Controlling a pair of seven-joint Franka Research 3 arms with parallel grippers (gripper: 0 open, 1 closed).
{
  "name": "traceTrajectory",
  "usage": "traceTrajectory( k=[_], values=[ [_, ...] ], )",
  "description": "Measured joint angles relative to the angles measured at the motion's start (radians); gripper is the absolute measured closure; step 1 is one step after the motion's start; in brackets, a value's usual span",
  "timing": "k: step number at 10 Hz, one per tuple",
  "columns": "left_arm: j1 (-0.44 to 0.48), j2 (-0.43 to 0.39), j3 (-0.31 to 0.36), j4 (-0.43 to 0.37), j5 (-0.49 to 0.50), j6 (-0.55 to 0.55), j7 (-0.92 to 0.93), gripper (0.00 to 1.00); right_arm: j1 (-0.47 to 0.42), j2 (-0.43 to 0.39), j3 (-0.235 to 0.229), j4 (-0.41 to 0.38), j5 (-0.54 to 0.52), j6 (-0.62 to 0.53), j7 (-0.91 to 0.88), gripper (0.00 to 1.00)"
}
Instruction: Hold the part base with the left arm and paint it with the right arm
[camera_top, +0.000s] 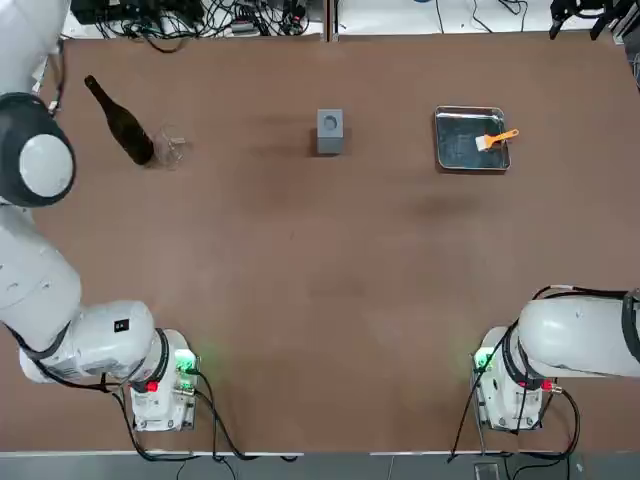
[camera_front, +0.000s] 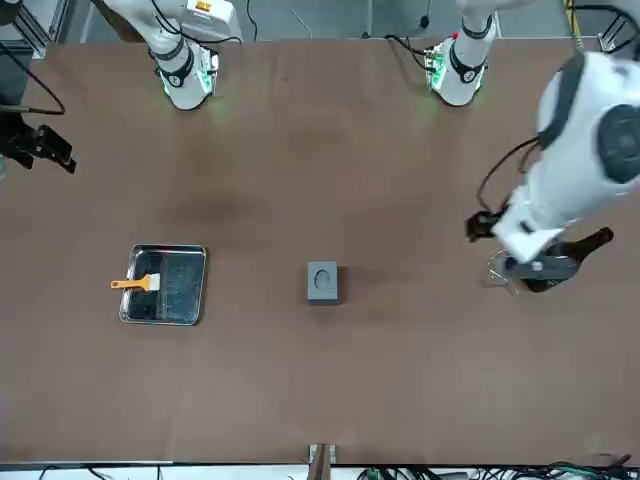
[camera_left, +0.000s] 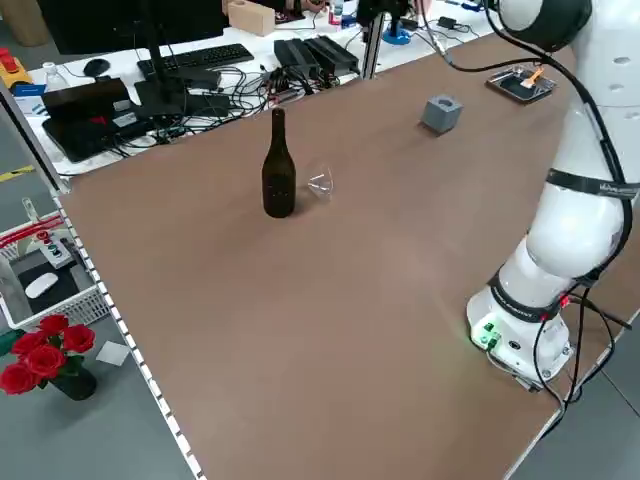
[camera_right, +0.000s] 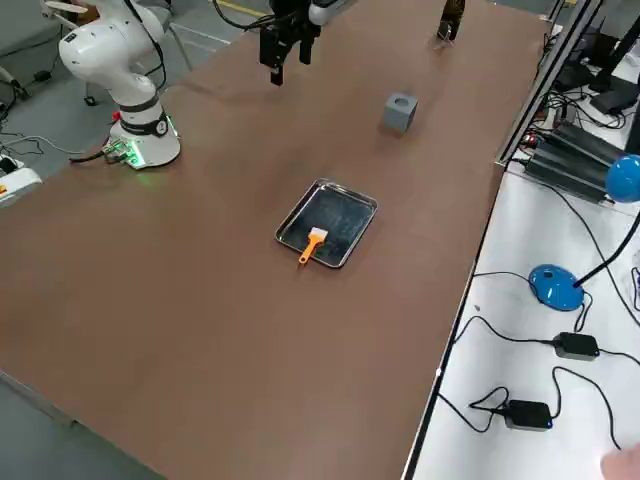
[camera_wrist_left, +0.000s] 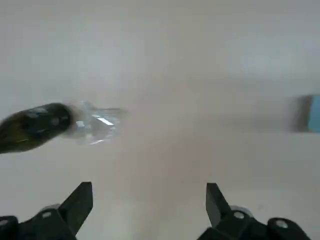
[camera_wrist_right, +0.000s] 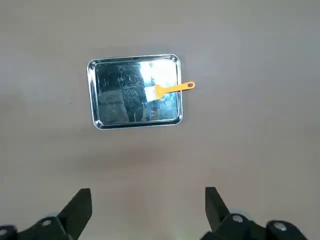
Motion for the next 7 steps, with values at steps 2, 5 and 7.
traceTrajectory(
  k=[2, 5, 7],
  values=[
    [0.109, -0.093, -0.001, 0.0, -0.001, -0.044, 0.04, 0.0, 0.0, -0.001, 0.0, -0.001, 0.0, 0.012, 0.0, 0.0],
    [0.211, -0.21, -0.001, -0.006, -0.048, -0.126, 0.21, 0.0, 0.0, -0.002, 0.0, -0.001, 0.0, 0.026, 0.0, 0.0],
    [0.258, -0.247, 0.001, -0.007, -0.094, -0.172, 0.274, 0.01, 0.0, -0.002, 0.0, -0.001, 0.0, 0.035, 0.001, 0.0]
  ],
)
